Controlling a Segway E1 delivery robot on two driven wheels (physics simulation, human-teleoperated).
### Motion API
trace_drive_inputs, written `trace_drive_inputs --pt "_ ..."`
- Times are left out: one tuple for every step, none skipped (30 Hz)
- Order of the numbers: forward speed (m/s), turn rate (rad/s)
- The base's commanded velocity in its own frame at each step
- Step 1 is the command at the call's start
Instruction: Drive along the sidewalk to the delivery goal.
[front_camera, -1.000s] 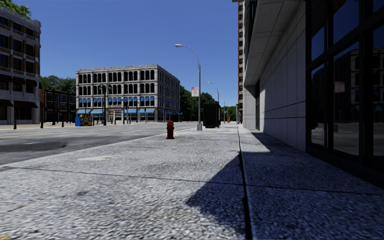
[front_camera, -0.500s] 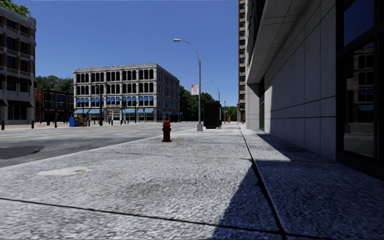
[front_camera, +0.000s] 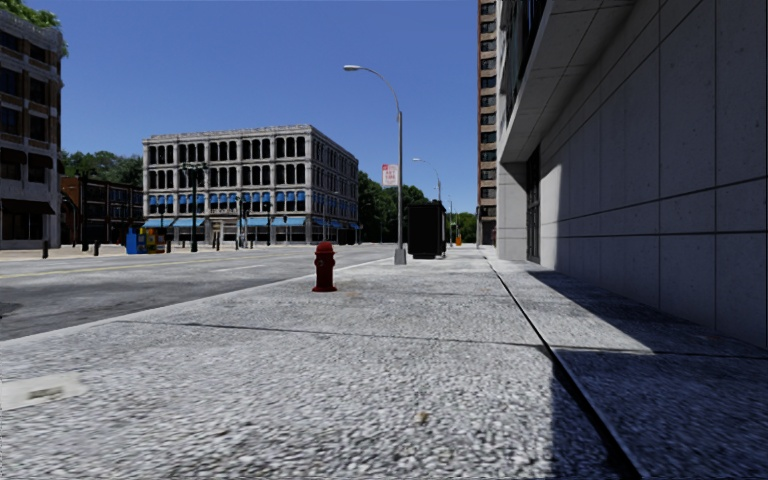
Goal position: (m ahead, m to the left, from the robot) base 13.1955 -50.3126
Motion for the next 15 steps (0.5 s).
trace_drive_inputs --pt "2.00 -0.15" --pt "2.00 -0.24" --pt "2.00 -0.24" --pt "2.00 -0.28" --pt "2.00 -0.30" --pt "2.00 -0.30" --pt "2.00 -0.31" --pt "2.00 -0.31" --pt "2.00 -0.31" --pt "2.00 -0.31" --pt "2.00 -0.31" --pt "2.00 -0.31" --pt "2.00 -0.31" --pt "2.00 -0.31" --pt "2.00 -0.31"
